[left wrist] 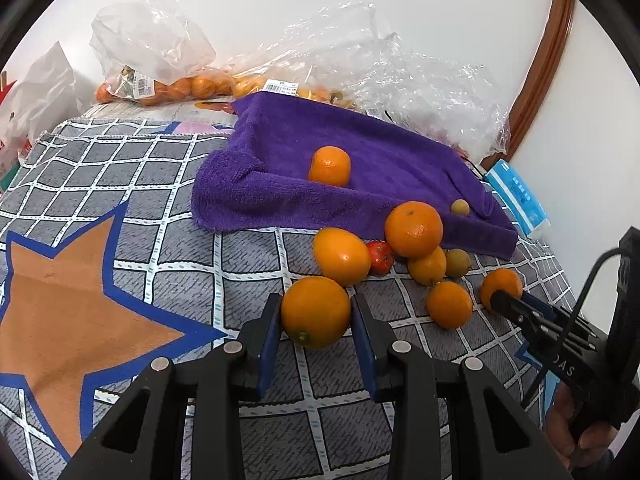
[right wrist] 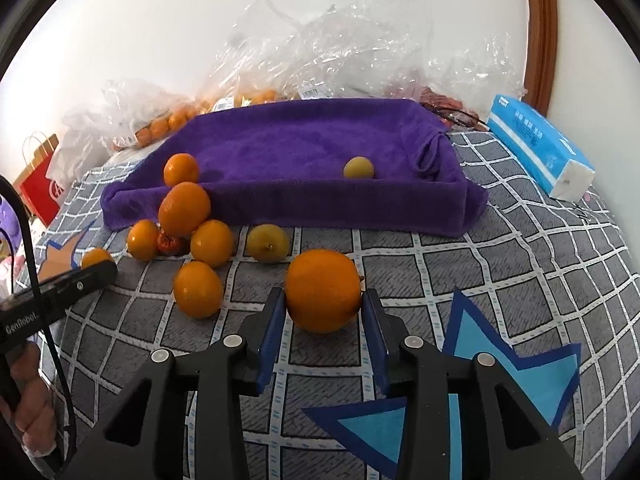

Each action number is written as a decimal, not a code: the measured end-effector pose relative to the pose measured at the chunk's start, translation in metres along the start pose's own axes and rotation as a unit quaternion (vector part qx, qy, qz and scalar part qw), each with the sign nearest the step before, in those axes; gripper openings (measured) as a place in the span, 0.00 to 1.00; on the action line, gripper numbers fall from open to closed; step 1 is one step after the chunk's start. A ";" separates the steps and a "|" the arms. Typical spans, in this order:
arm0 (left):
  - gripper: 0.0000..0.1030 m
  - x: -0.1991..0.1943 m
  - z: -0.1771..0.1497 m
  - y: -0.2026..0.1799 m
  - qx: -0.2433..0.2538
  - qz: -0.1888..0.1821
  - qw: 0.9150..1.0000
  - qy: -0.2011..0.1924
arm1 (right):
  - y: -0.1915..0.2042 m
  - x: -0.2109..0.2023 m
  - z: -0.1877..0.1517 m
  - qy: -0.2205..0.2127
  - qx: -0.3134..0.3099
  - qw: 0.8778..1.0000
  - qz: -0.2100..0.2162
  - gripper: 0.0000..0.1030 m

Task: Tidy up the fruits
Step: 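Hold both oranges in the closed grippers and begin lifting, then carry both held oranges up and over the purple towel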

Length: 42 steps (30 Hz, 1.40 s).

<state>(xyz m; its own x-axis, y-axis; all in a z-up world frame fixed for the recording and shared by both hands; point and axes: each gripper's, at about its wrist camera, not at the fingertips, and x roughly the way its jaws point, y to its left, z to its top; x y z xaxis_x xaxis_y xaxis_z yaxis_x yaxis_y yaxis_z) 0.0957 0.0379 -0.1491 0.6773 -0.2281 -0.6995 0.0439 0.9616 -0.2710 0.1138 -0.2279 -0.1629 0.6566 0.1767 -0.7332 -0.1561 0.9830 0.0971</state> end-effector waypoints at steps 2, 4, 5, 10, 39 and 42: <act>0.31 0.001 0.000 0.000 0.000 -0.001 1.000 0.000 | -0.001 0.001 0.001 -0.002 0.005 1.000 0.000 0.37; 0.31 0.001 0.000 0.001 0.000 -0.003 1.000 0.001 | -0.002 0.001 0.002 -0.005 0.012 1.000 0.002 0.37; 0.31 0.001 0.000 0.001 0.000 -0.004 1.000 0.001 | -0.002 0.001 0.002 -0.006 0.014 1.000 0.003 0.37; 0.31 -0.001 0.000 0.000 0.005 -0.007 1.000 -0.004 | -0.006 -0.005 0.002 -0.021 0.024 0.999 0.009 0.37; 0.31 -0.020 0.011 0.012 -0.041 0.001 0.999 0.007 | -0.008 0.000 0.000 -0.001 0.015 1.000 -0.008 0.50; 0.31 -0.021 0.014 0.009 -0.040 0.000 0.999 0.006 | -0.010 0.009 -0.003 0.030 0.016 0.999 0.003 0.50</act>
<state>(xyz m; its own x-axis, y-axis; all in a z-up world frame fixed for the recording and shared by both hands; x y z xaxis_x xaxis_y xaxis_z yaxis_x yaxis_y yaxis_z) 0.0917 0.0540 -0.1277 0.6689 -0.2303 -0.7068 -0.0156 0.9462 -0.3231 0.1190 -0.2358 -0.1720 0.6103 0.1801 -0.7714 -0.1363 0.9832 0.1217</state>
